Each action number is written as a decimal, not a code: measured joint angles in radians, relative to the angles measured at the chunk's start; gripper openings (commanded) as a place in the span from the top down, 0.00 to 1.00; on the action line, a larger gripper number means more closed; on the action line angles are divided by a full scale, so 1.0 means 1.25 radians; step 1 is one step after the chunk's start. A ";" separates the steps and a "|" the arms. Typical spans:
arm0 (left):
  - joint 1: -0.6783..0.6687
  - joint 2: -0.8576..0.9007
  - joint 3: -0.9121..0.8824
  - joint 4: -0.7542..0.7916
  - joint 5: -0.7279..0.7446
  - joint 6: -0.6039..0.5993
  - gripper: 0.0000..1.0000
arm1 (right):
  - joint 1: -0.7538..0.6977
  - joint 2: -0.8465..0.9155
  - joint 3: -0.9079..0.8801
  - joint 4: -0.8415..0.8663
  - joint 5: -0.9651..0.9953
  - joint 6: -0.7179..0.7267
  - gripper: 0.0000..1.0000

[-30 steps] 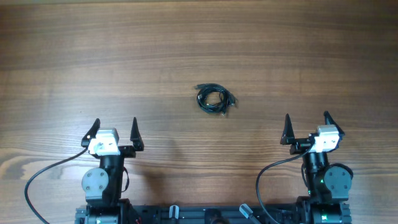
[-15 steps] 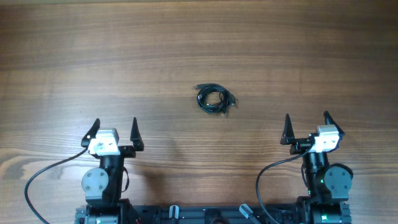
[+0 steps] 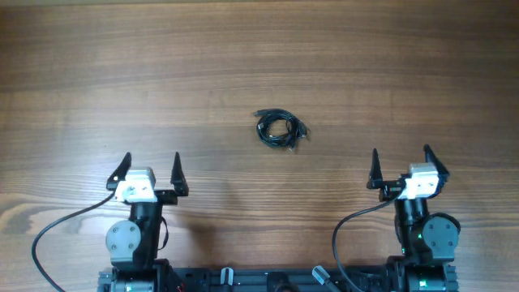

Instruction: Untangle cables

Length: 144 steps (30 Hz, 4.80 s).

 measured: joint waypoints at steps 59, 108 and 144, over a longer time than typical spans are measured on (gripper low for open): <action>-0.401 1.454 0.930 -0.425 0.117 -0.707 0.41 | 0.129 0.997 0.815 -0.325 -0.576 0.472 0.00; -0.427 1.282 0.972 -0.150 0.454 -0.668 0.96 | 0.130 1.185 0.815 -0.407 -0.373 0.563 0.41; -0.117 1.281 0.975 -0.299 0.775 -0.628 0.43 | 0.165 1.090 0.956 -0.444 -0.336 0.511 0.96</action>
